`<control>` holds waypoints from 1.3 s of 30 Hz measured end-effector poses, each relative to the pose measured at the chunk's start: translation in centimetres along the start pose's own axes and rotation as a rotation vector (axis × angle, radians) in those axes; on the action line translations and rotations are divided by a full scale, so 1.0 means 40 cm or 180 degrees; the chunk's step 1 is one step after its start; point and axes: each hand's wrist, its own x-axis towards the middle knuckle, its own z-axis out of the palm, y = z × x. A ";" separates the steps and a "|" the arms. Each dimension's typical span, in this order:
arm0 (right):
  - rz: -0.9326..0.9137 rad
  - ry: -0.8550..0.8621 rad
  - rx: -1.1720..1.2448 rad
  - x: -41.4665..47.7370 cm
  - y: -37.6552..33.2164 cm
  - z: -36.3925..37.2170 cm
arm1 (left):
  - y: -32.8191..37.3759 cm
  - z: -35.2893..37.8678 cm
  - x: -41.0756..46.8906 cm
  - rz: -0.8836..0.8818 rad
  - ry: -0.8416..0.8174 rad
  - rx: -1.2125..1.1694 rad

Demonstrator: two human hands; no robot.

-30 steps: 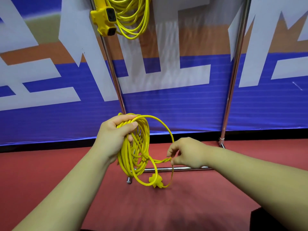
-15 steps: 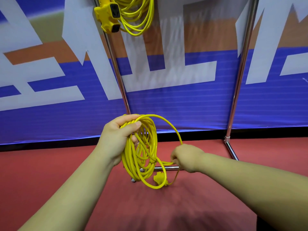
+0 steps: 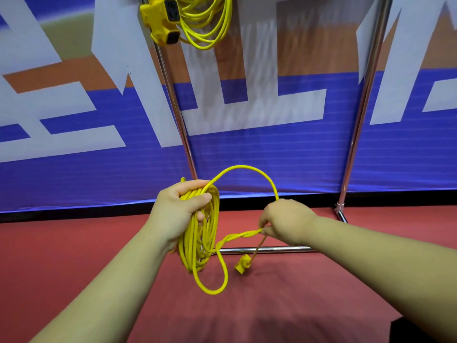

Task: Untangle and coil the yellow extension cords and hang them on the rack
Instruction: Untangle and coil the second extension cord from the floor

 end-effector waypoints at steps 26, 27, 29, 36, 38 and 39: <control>-0.0498 0.0847 0.2351 -0.103 0.024 -0.218 | 0.051 0.144 -0.046 0.0406 -0.0586 0.0788; -0.0492 0.0868 0.2362 -0.104 0.022 -0.220 | 0.052 0.147 -0.044 0.0433 -0.0519 0.0833; -0.0519 0.0882 0.2411 -0.108 0.016 -0.224 | 0.053 0.150 -0.044 0.0496 -0.0417 0.0986; -0.0714 0.1297 0.2867 -0.114 0.003 -0.232 | 0.061 0.130 -0.035 0.0799 -0.0035 0.1165; -0.0757 0.1736 0.2835 -0.124 -0.001 -0.240 | 0.060 0.107 -0.022 0.0795 0.0138 0.1065; -0.0696 0.2024 0.2821 -0.126 0.004 -0.242 | 0.058 0.095 -0.017 0.0770 0.0235 0.1020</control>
